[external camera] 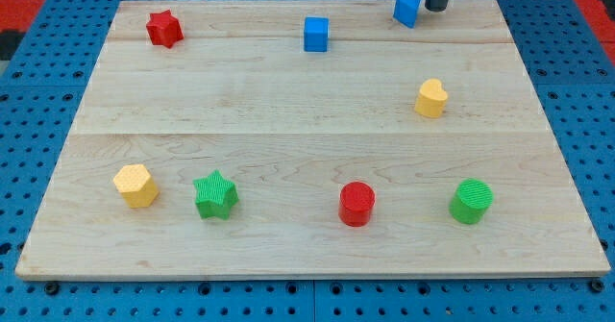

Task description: Place the blue triangle on top into blue cube

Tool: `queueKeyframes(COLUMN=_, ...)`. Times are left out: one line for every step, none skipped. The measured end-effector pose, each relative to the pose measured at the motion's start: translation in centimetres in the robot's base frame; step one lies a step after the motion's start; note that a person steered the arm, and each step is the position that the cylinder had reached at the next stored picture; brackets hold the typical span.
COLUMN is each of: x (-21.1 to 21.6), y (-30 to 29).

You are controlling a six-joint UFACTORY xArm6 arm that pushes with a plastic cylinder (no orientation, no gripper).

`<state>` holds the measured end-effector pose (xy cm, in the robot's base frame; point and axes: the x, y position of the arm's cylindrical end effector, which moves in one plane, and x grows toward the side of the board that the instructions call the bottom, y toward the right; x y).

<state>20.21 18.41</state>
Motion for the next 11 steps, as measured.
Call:
queueKeyframes(x=3.4, y=-8.1)
queueKeyframes(x=4.6, y=-15.7)
queueKeyframes(x=2.7, y=-10.6)
queueKeyframes(x=3.9, y=-8.3)
queueKeyframes(x=6.2, y=-7.6)
queueKeyframes(x=1.2, y=-8.9)
queueKeyframes(x=-1.0, y=-9.7)
queueKeyframes(x=-0.9, y=-13.1)
queueKeyframes(x=-0.7, y=-20.1)
queueKeyframes(x=-0.6, y=-20.1)
queueKeyframes(x=-0.6, y=-20.1)
